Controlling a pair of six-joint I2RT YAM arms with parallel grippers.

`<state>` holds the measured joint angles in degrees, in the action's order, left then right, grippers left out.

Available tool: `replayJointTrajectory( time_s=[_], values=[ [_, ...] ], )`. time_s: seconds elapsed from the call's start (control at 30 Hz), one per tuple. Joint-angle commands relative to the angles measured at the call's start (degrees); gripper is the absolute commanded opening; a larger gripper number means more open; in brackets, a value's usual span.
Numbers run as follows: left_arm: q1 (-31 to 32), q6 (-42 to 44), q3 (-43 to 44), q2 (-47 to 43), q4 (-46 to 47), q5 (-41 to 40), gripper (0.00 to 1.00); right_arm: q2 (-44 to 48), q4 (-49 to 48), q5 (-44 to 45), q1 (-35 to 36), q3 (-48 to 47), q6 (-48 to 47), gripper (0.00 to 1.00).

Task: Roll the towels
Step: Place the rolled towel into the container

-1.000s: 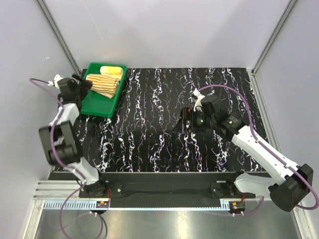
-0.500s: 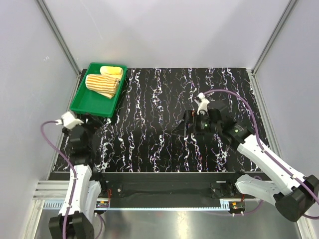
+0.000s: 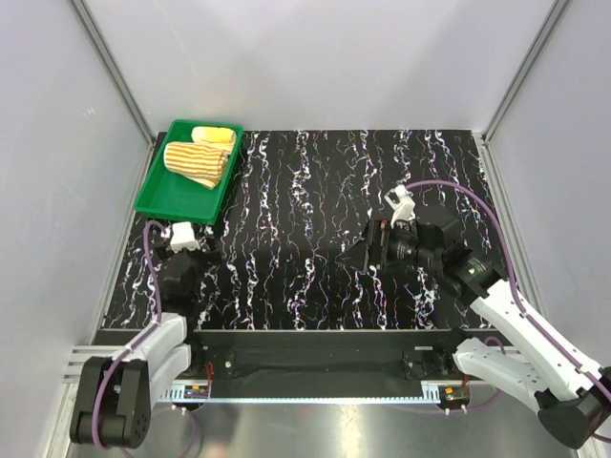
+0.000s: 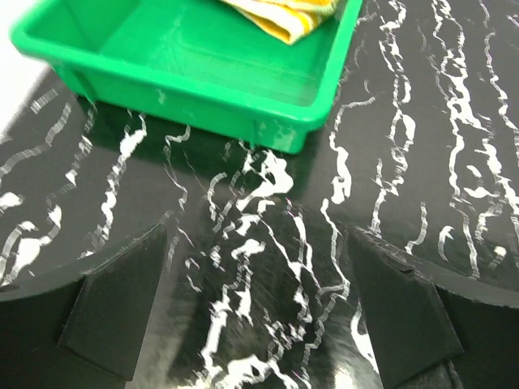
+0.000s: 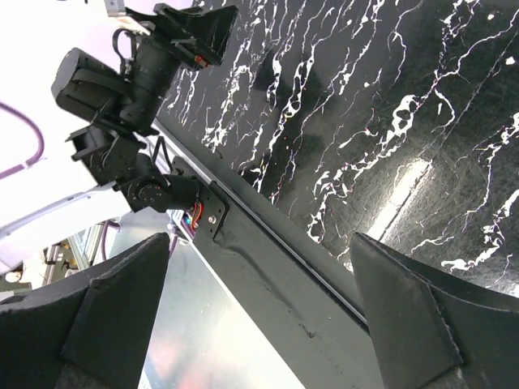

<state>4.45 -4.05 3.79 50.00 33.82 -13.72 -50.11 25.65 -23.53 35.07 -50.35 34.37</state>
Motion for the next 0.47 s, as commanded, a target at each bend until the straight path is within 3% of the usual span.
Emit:
replayJointTrajectory(
  time_s=[0.0, 0.1, 0.17, 0.2, 0.3, 0.33, 0.37, 0.43],
  values=[
    [0.1, 6.2, 0.2, 4.9, 18.5, -2.5, 0.99, 1.9, 0.5, 0.8, -0.3, 1.1, -1.2, 1.00],
    [0.1, 8.1, 2.2, 12.1, 25.2, -3.2, 0.99, 1.7, 1.7, 2.0, -0.3, 0.7, -1.9, 1.00],
    [-0.3, 6.8, 7.5, 14.1, 18.7, -3.8, 0.99, 1.2, 2.1, 2.6, -0.3, 0.5, -2.0, 1.00],
    [-0.3, 5.7, 7.7, 17.2, 20.1, -1.5, 0.99, 0.9, 2.0, 3.0, -0.3, 0.3, -2.1, 1.00],
    [-0.3, 7.8, 2.6, 27.6, 40.7, -0.9, 0.99, 0.1, 2.0, 3.8, -0.3, 0.1, -2.2, 1.00],
    [0.1, 8.3, 2.1, 27.2, 42.0, -0.5, 0.99, 0.2, 0.6, 3.4, -0.3, 0.2, -2.1, 1.00],
    [0.1, 7.7, 2.5, 25.2, 34.5, 1.1, 0.99, 0.0, 0.1, 3.2, -0.4, 0.6, -1.9, 1.00],
    [0.0, 8.6, 3.4, 26.5, 37.8, 1.9, 0.99, -0.1, -0.7, 4.3, -0.3, 0.8, -2.3, 1.00]
  ],
)
